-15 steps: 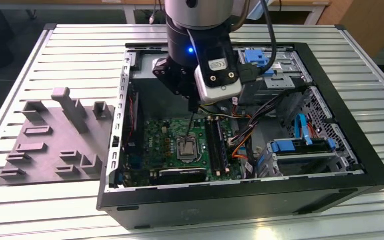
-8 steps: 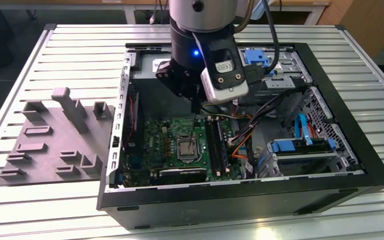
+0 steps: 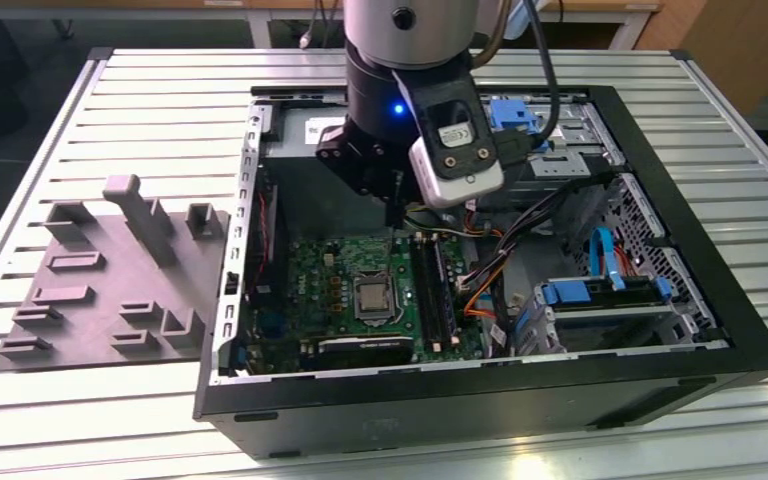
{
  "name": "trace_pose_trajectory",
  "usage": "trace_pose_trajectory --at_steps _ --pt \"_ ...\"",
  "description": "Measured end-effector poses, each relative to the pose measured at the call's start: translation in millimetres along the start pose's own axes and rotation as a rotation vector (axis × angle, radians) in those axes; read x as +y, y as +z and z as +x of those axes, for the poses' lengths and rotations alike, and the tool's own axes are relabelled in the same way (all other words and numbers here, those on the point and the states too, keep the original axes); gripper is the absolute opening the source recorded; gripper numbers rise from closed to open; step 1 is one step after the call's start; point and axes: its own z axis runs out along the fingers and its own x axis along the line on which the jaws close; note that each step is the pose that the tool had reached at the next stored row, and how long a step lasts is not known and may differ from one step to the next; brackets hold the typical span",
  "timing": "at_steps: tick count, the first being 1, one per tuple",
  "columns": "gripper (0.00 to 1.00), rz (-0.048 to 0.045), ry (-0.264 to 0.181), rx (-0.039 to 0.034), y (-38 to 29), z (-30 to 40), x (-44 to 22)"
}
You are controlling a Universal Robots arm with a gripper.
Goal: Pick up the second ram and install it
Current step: 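Insert the second ram into the second slot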
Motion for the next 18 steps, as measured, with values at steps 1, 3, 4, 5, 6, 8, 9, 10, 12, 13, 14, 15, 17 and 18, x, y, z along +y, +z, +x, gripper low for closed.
trace_pose_trajectory --at_steps 1,3,4,5,6,8,9,10,12,13,14,15,17,18 --pt "0.12 0.0001 -0.004 0.0001 0.5 -0.5 0.5" --pt "0.12 -0.0003 -0.011 0.0003 1.6 -1.6 1.4" --pt "0.12 -0.0004 -0.015 0.0004 2.1 -2.3 1.9" --pt "0.12 -0.0004 -0.019 0.0006 2.5 -3.0 2.4" --pt "0.12 -0.0005 -0.023 0.0007 2.9 -3.8 2.7" --pt "0.12 -0.0006 -0.03 0.0009 3.7 -5.8 3.5" --pt "0.12 -0.0007 -0.034 0.001 4.2 -6.9 3.9" --pt "0.12 -0.0008 -0.038 0.0011 4.7 -8.2 4.3" --pt "0.12 -0.001 -0.044 0.0013 5.6 -10.4 5.0" --pt "0.12 -0.001 -0.048 0.0014 6.1 -11.4 5.3" --pt "0.12 -0.001 -0.051 0.0015 6.6 -12.3 5.6" --pt "0.12 -0.001 -0.054 0.0016 7.2 -13.1 5.9" --pt "0.12 -0.0012 -0.061 0.0018 8.7 -14.1 6.3" --pt "0.12 -0.0013 -0.064 0.0019 9.4 -14.4 6.5"
